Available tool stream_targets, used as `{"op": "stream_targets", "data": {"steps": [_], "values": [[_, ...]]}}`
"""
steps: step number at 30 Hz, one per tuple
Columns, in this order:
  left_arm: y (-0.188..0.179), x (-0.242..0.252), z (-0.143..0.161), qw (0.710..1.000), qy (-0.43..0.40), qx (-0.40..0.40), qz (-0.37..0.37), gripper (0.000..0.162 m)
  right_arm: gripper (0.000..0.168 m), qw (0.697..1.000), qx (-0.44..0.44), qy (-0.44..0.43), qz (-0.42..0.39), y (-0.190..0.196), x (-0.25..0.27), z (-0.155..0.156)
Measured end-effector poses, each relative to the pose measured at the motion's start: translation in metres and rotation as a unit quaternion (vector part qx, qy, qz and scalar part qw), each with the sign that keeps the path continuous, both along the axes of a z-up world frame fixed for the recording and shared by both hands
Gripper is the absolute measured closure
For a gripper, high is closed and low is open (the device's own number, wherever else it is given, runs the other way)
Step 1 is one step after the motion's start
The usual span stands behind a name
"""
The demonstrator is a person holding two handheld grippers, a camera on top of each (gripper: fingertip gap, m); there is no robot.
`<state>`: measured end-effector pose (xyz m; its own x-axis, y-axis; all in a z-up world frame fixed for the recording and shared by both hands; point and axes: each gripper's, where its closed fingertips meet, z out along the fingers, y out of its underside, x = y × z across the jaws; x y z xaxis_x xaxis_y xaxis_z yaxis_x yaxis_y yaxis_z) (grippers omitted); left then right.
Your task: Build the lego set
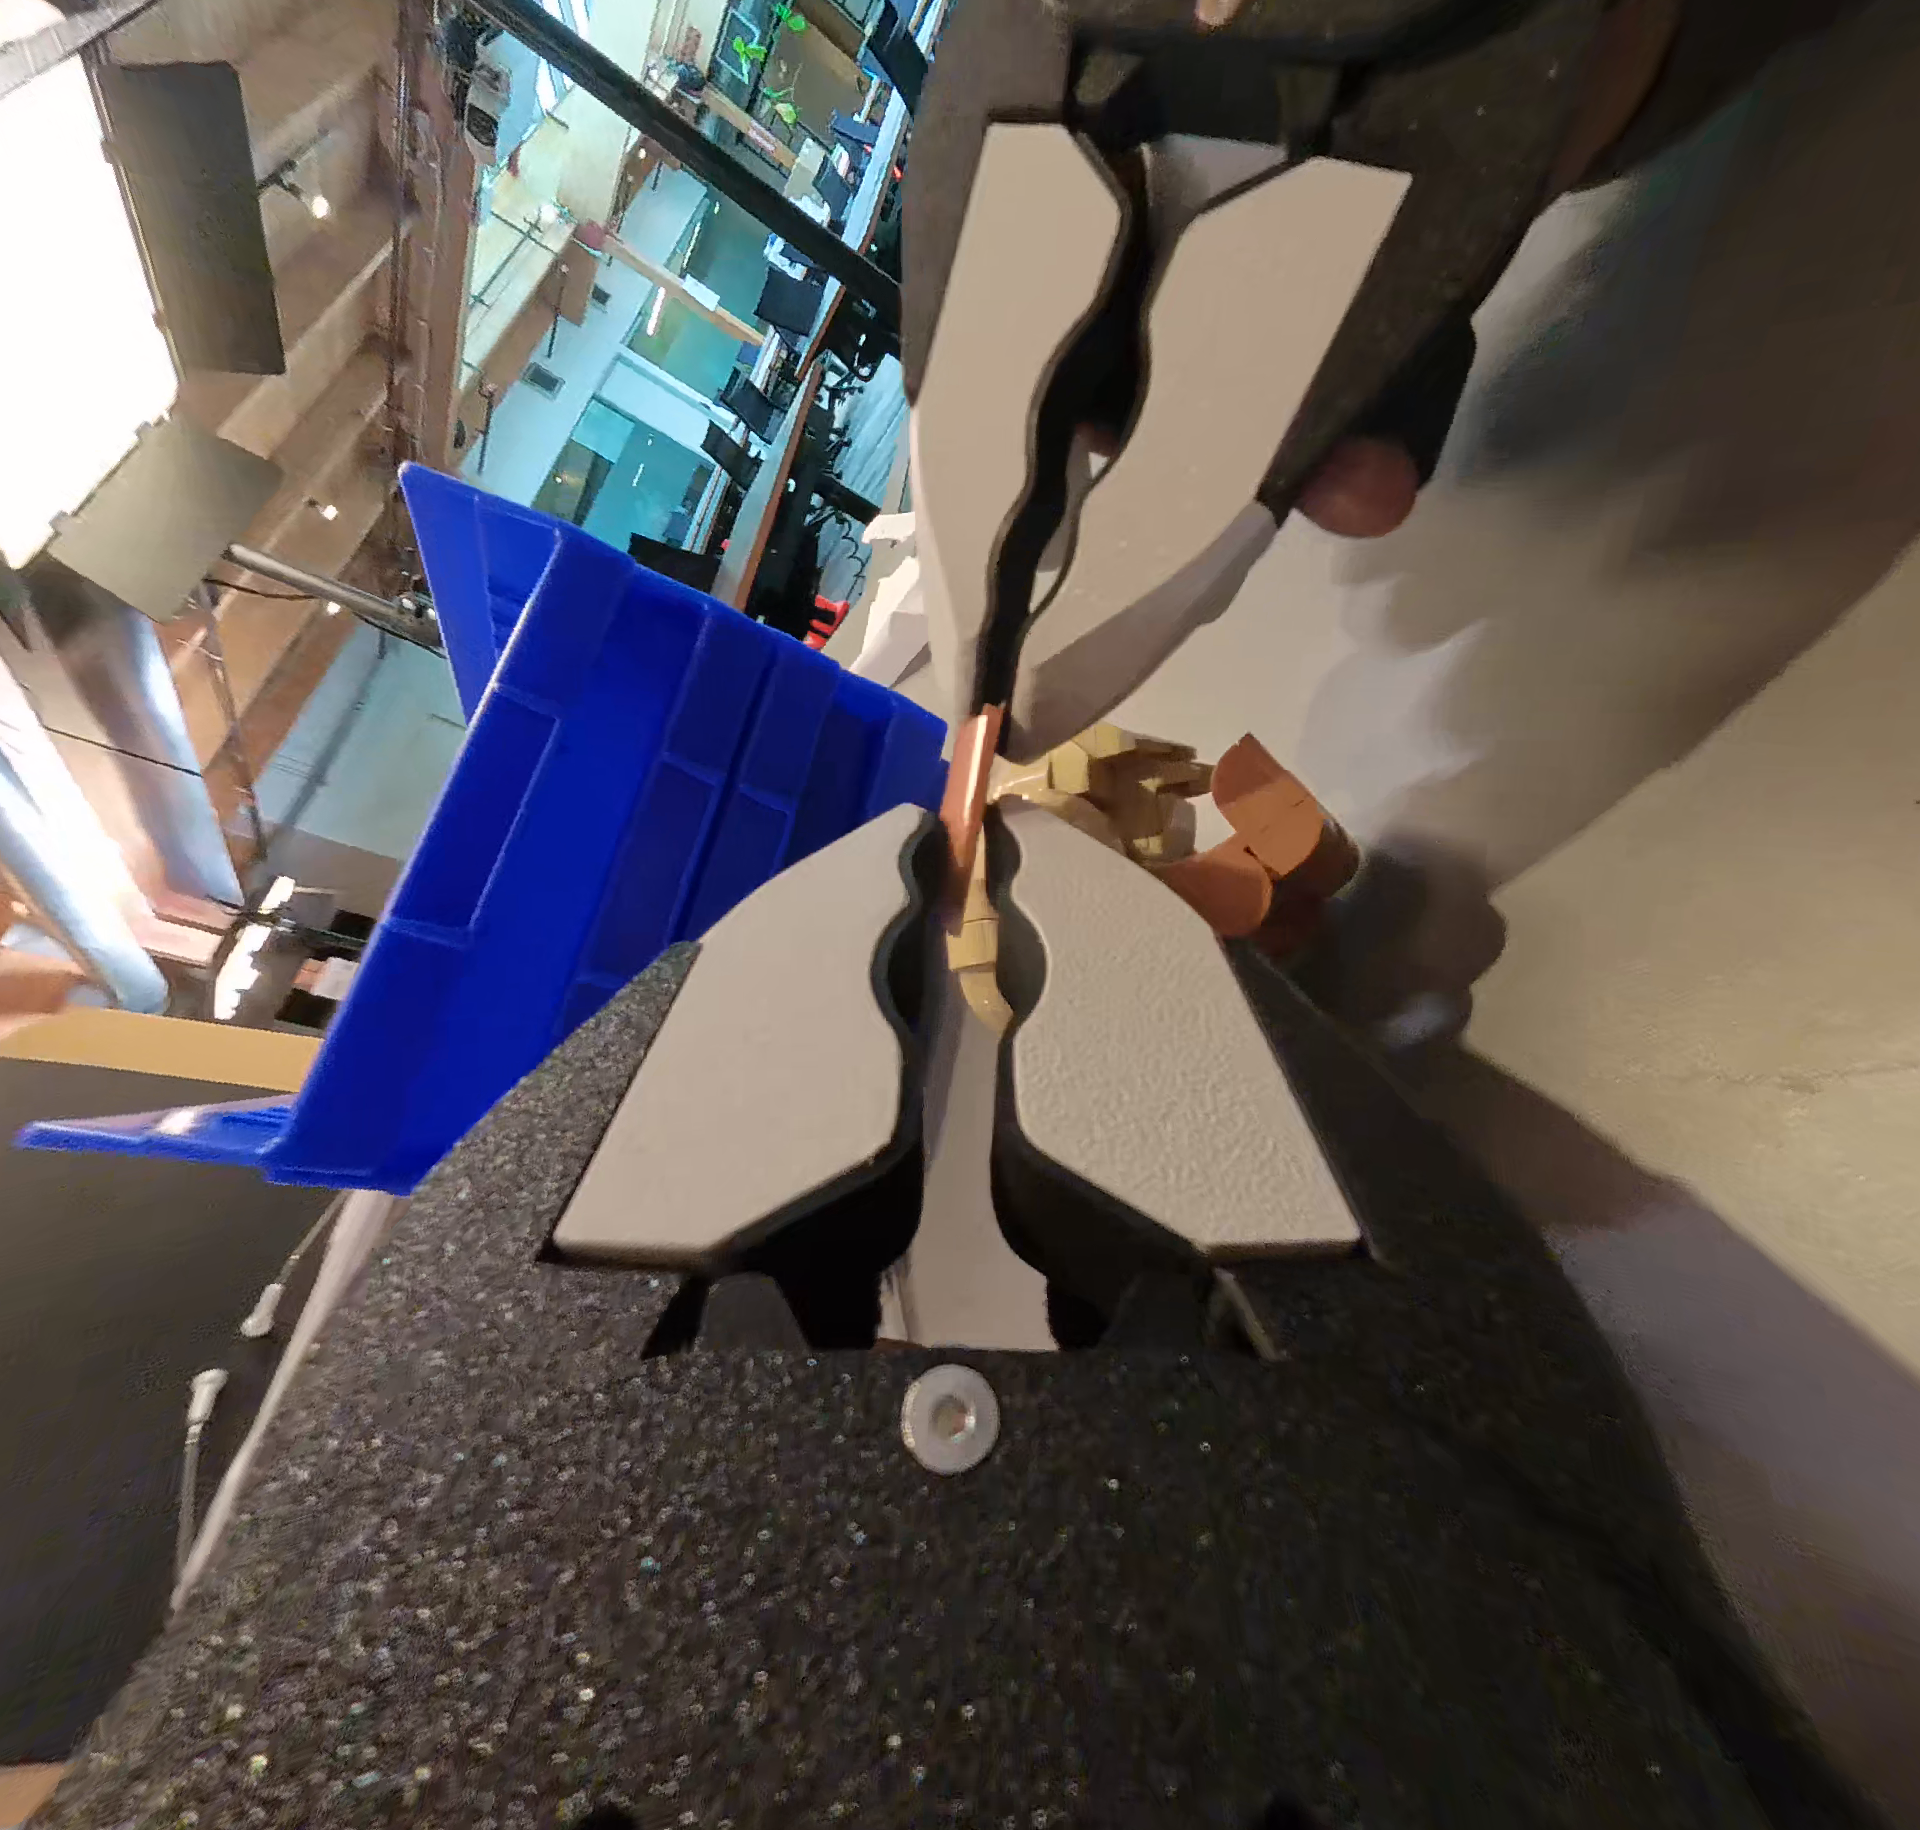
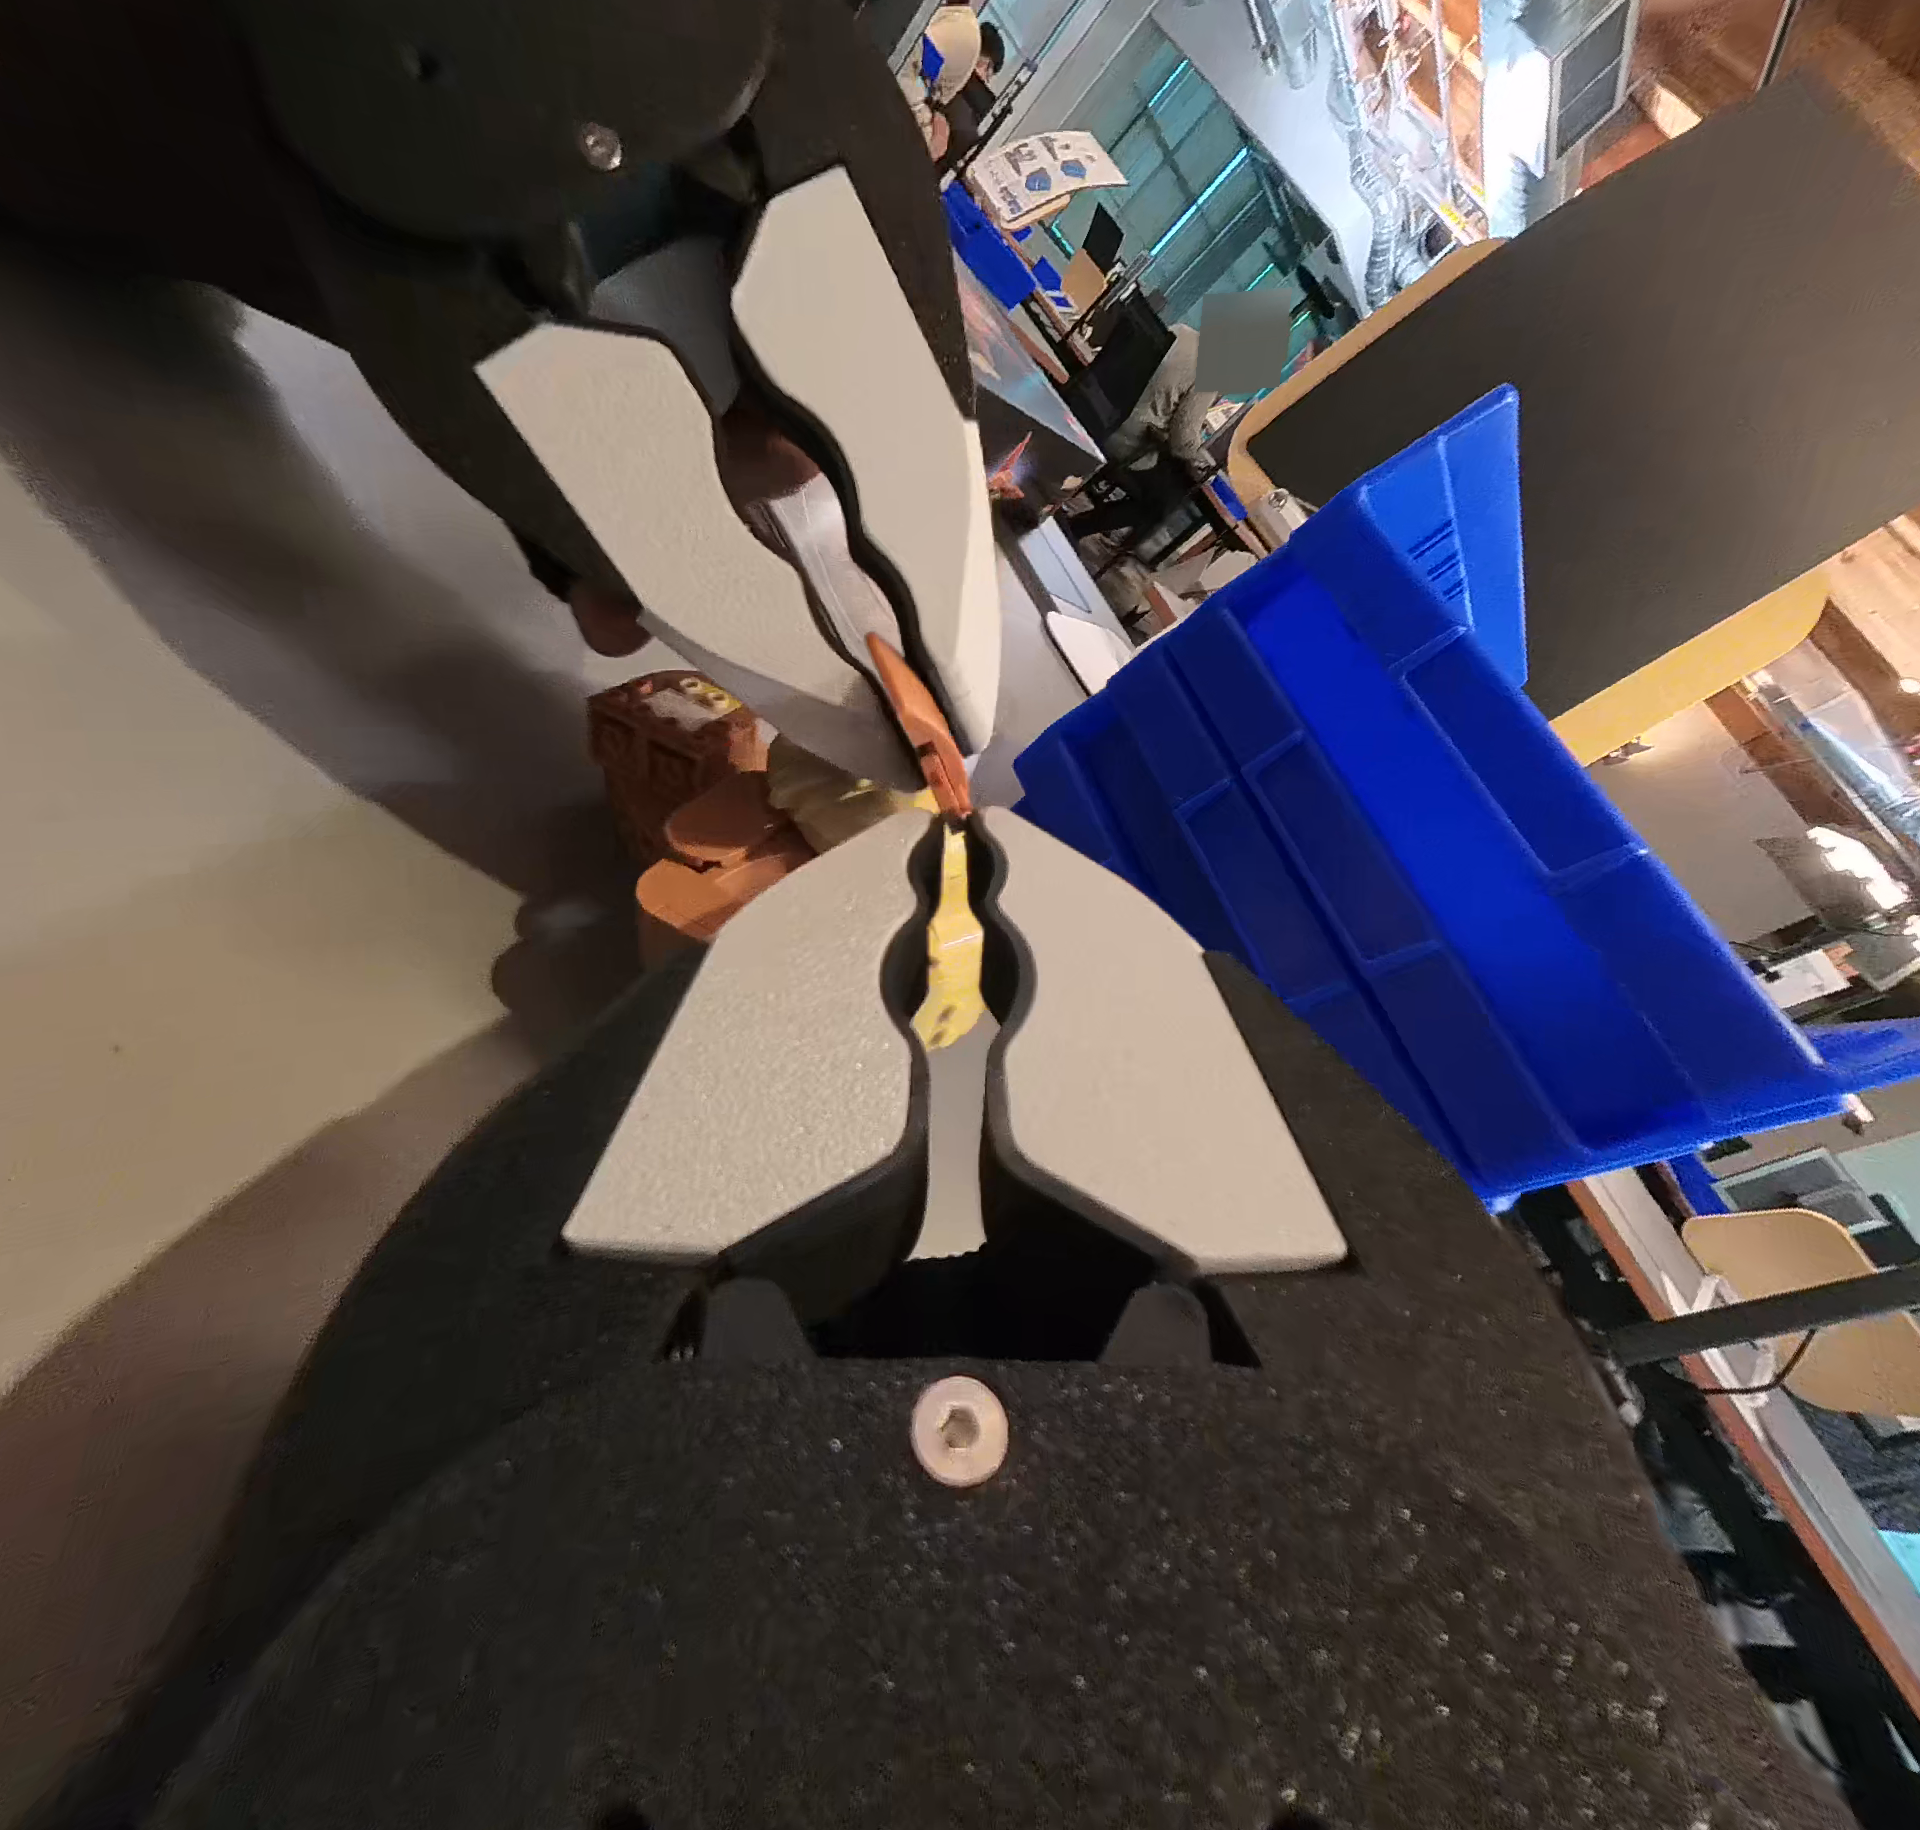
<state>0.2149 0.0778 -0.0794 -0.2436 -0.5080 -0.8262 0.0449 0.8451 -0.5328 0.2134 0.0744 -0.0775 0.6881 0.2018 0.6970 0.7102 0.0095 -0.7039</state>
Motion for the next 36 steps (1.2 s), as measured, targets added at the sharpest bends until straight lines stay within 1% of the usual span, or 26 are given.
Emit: {"op": "stream_targets", "data": {"steps": [3, 6, 9, 14, 18, 21, 23, 26, 28, 34, 36], "values": [[0.002, 0.000, 0.001, 0.999, -0.014, 0.045, 0.018, 0.155, 0.164, 0.999, 0.015, -0.027, -0.013, 0.001, 0.002, 0.001], [0.006, 0.001, 0.007, 0.995, -0.040, 0.083, 0.044, 0.155, 0.164, 0.996, 0.033, -0.071, -0.031, 0.001, 0.005, 0.001], [0.010, 0.001, 0.013, 0.993, -0.052, 0.088, 0.057, 0.155, 0.157, 0.989, 0.056, -0.125, -0.046, 0.000, 0.005, 0.002], [0.006, 0.000, 0.009, 0.992, -0.048, 0.109, 0.047, 0.155, 0.151, 0.976, 0.089, -0.192, -0.055, 0.002, 0.000, 0.005], [-0.001, -0.001, 0.005, 0.990, -0.048, 0.131, 0.033, 0.156, 0.149, 0.970, 0.095, -0.215, -0.068, 0.003, 0.002, 0.005], [-0.005, -0.002, 0.006, 0.989, -0.053, 0.137, 0.024, 0.155, 0.161, 0.964, 0.103, -0.233, -0.074, 0.003, 0.002, 0.006], [-0.005, -0.001, 0.009, 0.988, -0.066, 0.140, 0.029, 0.154, 0.163, 0.961, 0.110, -0.240, -0.079, 0.003, 0.002, 0.009], [-0.001, -0.001, 0.017, 0.987, -0.086, 0.131, 0.043, 0.152, 0.164, 0.956, 0.128, -0.249, -0.086, 0.001, 0.003, 0.016], [0.003, -0.001, 0.020, 0.986, -0.092, 0.130, 0.053, 0.147, 0.164, 0.953, 0.136, -0.257, -0.083, -0.001, 0.001, 0.017], [0.002, 0.000, 0.017, 0.979, -0.097, 0.172, 0.059, 0.145, 0.164, 0.950, 0.137, -0.269, -0.078, 0.000, -0.002, 0.015], [0.001, 0.000, 0.016, 0.975, -0.099, 0.188, 0.062, 0.148, 0.164, 0.951, 0.139, -0.265, -0.079, -0.001, -0.001, 0.016]]}}
